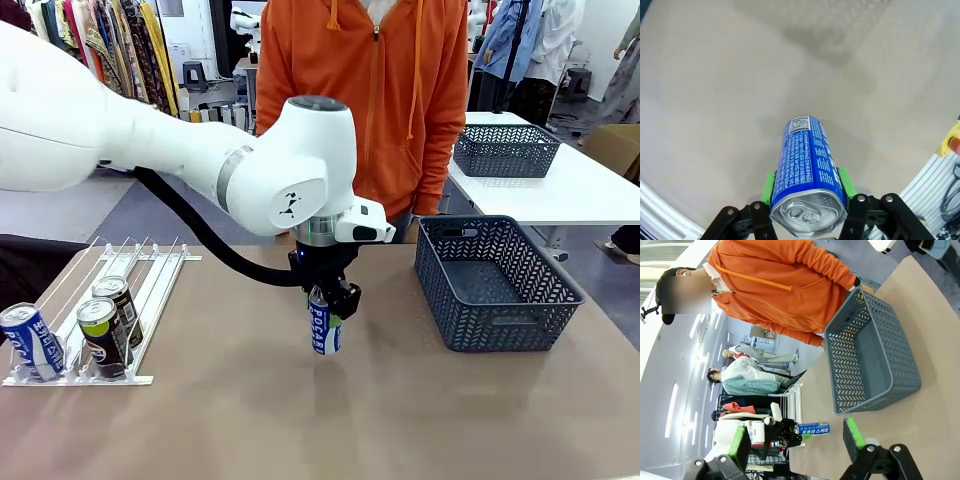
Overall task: Retrieve and store the cans from the dispenser.
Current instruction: Pick up one can from the Automatic Can Dispenser and place it in the middle of the table.
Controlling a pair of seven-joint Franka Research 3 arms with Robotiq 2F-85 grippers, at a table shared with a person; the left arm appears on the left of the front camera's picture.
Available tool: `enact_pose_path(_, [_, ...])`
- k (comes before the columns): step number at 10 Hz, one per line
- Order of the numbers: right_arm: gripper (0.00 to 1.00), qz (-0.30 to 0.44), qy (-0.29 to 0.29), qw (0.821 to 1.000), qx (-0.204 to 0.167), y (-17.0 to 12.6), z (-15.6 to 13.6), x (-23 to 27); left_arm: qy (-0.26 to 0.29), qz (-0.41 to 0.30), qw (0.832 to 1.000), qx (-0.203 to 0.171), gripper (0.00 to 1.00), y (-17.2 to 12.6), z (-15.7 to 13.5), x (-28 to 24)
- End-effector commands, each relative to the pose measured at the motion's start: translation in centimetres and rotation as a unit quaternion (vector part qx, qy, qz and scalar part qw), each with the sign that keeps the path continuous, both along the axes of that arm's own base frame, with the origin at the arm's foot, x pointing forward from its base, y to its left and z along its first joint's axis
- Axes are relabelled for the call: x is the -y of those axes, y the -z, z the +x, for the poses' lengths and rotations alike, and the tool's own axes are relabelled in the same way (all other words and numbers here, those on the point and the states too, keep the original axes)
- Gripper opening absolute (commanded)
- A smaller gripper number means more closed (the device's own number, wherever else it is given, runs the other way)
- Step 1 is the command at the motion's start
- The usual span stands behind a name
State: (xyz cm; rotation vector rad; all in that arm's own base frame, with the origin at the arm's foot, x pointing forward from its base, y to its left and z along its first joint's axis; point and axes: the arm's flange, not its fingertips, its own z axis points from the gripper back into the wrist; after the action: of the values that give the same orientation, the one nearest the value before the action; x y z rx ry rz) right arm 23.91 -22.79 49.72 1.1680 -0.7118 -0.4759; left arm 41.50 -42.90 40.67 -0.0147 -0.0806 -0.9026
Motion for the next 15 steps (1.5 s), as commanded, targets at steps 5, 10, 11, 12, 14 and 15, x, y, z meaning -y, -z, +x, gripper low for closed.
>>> enact_pose_path(5, [1.00, 0.002, 0.002, 1.000, 0.018, -0.1, 0.3, 0.0, 0.001, 0.017, 0.999, -0.039, 0.00, 0.5, 0.5, -0.4])
enact_pose_path(10, [1.00, 0.002, 0.002, 1.000, 0.018, -0.1, 0.3, 0.0, 0.008, 0.027, 0.999, -0.018, 1.00, 0.2, -0.1, -0.2])
enact_pose_path(11, [1.00, 0.002, 0.002, 1.000, 0.018, -0.1, 0.3, 0.0, 0.006, 0.022, 1.000, -0.012, 1.00, -0.4, -0.1, -0.5])
enact_pose_path(12, [1.00, 0.002, 0.002, 1.000, 0.018, -0.1, 0.3, 0.0, -0.006, 0.008, 1.000, 0.002, 1.00, -2.3, -0.3, -1.4])
enact_pose_path(14, [1.00, 0.002, 0.002, 1.000, 0.018, -0.1, 0.3, 0.0, -0.064, -0.031, 0.997, -0.007, 1.00, -8.1, -1.2, -5.5])
enact_pose_path(15, [1.00, 0.002, 0.002, 1.000, 0.018, -0.1, 0.3, 0.0, -0.072, -0.076, 0.994, -0.028, 1.00, -11.6, -2.1, -9.4])
